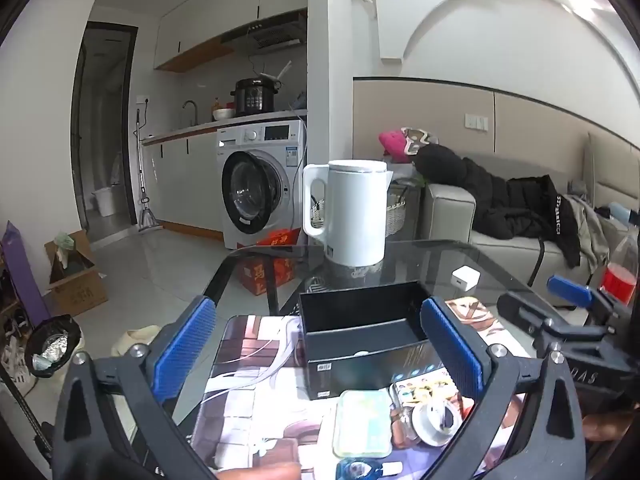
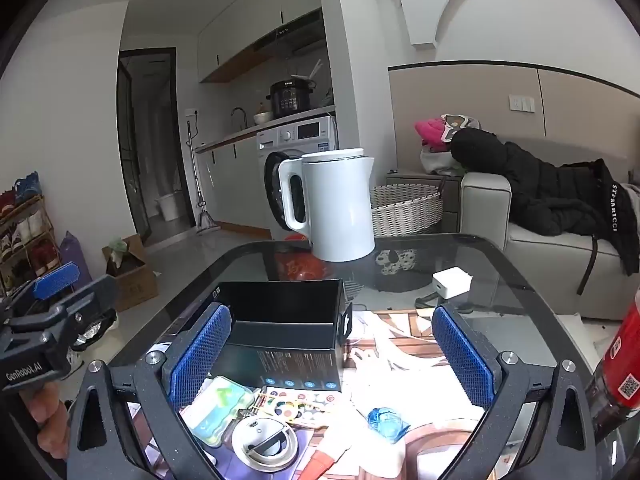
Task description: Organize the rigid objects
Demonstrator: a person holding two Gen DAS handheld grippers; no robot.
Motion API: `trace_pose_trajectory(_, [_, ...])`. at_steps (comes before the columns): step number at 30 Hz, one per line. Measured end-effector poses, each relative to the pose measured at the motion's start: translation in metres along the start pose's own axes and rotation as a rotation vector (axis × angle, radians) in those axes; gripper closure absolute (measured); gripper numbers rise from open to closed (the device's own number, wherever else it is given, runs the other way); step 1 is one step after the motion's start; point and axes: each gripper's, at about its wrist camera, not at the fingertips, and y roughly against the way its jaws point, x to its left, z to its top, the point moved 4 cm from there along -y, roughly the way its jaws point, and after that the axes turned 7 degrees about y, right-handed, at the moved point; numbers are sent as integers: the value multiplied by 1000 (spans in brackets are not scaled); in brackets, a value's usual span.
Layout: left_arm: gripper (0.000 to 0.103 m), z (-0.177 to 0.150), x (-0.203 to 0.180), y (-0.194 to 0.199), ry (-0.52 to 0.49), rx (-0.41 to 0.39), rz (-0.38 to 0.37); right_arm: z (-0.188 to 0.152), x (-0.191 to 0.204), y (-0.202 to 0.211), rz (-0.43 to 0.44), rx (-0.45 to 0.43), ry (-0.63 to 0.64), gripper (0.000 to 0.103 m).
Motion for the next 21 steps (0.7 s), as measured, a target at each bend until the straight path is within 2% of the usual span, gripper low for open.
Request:
trace_pose_trajectory(4, [0, -2, -2, -1, -36, 21, 7, 1, 0, 2, -11, -22, 30, 1])
trace_pose_trajectory(6, [0, 6, -13, 1, -44, 4, 4, -1, 3, 7, -18, -39, 73, 1])
trace_pose_trajectory(8, [0, 7, -2, 1, 0, 8, -16, 0, 6, 4, -26, -18, 91, 1])
trace_pose_trajectory(21, [0, 2, 3, 4, 16, -16, -18, 5, 13, 12, -29, -34, 102, 1])
